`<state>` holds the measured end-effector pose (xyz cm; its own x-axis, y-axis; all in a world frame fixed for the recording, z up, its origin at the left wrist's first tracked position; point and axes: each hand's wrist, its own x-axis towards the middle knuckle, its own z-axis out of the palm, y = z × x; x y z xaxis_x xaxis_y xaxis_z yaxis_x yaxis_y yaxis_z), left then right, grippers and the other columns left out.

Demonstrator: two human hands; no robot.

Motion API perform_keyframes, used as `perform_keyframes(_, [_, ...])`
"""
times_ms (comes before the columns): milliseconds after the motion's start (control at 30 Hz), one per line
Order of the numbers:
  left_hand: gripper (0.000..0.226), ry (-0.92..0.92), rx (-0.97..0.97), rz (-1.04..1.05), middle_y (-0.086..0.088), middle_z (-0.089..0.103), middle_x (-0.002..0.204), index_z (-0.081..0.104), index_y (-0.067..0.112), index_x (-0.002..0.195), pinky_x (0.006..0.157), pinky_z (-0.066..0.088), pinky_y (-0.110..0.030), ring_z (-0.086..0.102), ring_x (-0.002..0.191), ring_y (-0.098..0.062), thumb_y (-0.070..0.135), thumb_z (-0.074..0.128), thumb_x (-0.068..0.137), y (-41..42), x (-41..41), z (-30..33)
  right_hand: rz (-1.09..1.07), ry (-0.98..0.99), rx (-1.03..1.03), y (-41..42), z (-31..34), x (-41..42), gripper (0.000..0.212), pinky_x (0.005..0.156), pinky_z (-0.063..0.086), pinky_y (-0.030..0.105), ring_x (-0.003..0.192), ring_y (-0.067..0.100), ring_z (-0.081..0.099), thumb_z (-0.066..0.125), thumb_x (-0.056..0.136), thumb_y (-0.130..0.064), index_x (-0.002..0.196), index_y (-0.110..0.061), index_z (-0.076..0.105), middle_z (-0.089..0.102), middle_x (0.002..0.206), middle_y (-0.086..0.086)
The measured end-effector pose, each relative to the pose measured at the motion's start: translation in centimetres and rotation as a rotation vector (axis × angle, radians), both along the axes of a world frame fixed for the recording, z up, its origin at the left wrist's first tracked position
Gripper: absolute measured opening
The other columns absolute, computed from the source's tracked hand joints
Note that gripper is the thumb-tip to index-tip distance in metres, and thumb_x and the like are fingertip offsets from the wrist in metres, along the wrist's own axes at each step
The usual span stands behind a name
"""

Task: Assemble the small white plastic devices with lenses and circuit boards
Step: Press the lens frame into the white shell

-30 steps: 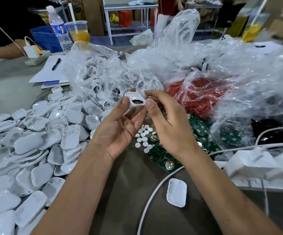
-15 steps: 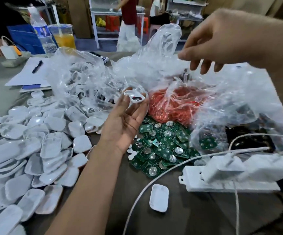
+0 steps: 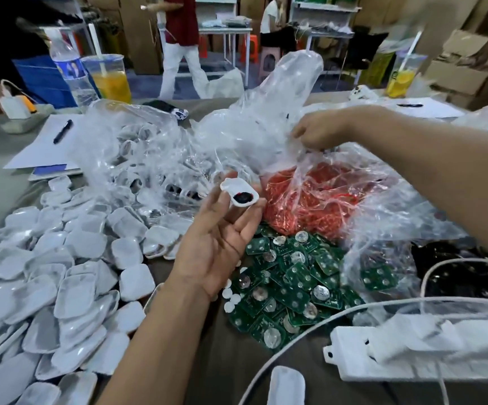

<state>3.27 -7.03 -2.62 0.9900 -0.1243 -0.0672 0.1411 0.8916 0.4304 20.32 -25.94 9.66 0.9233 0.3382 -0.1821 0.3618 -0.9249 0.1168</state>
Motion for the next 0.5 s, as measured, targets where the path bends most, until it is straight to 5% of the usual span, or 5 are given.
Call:
perform_keyframes(100, [0.050,-0.010,0.018,-0.017,-0.026,0.070,0.118,0.054,0.010,0.136,0.078,0.063,-0.034,0.075,0.097,-0.036,0.012,0.063,0.086,0.0,0.3,-0.1,0.048,-0.003,-0.171,1.8,-2.0,-0.7,0.028,0.097,0.034,0.039,0.118,0.028,0.043,0.045,0.099,-0.010,0.111,-0.019,0.069,0.055,0.141,0.016])
perform_keyframes(167, [0.052,-0.028,0.038,-0.020,-0.026,0.068,0.123,0.053,0.010,0.140,0.080,0.063,-0.034,0.074,0.098,-0.034,0.013,0.061,0.089,0.0,0.3,-0.1,0.044,-0.021,-0.270,2.3,-3.3,-0.8,0.031,0.107,0.035,0.052,0.133,0.033,0.035,0.046,0.099,-0.019,0.125,-0.019,0.063,0.046,0.144,0.018])
perform_keyframes(300, [0.051,-0.034,0.030,-0.025,-0.028,0.062,0.135,0.055,0.012,0.143,0.081,0.063,-0.033,0.074,0.100,-0.031,0.013,0.058,0.093,-0.1,0.3,0.1,0.058,0.037,-0.171,1.9,-1.9,-1.2,0.037,0.104,0.051,0.044,0.112,0.027,0.060,0.053,0.101,-0.037,0.121,-0.010,0.067,0.065,0.124,0.012])
perform_keyframes(400, [0.049,-0.023,0.017,-0.024,-0.027,0.064,0.132,0.056,0.012,0.143,0.081,0.063,-0.033,0.074,0.099,-0.032,0.013,0.058,0.094,0.1,0.4,0.0,-0.012,-0.315,-0.048,2.1,0.5,-1.4,0.041,0.077,0.052,0.039,0.091,0.034,0.064,0.061,0.098,-0.044,0.087,-0.005,0.064,0.065,0.090,0.010])
perform_keyframes(500, [0.052,-0.023,0.004,-0.025,-0.025,0.068,0.122,0.053,0.010,0.145,0.079,0.063,-0.033,0.074,0.098,-0.032,0.014,0.060,0.093,0.2,0.4,-0.2,0.126,-0.780,0.003,3.5,1.5,-1.6,0.040,0.071,0.044,0.038,0.093,0.039,0.065,0.063,0.098,-0.042,0.093,-0.002,0.068,0.066,0.095,0.019])
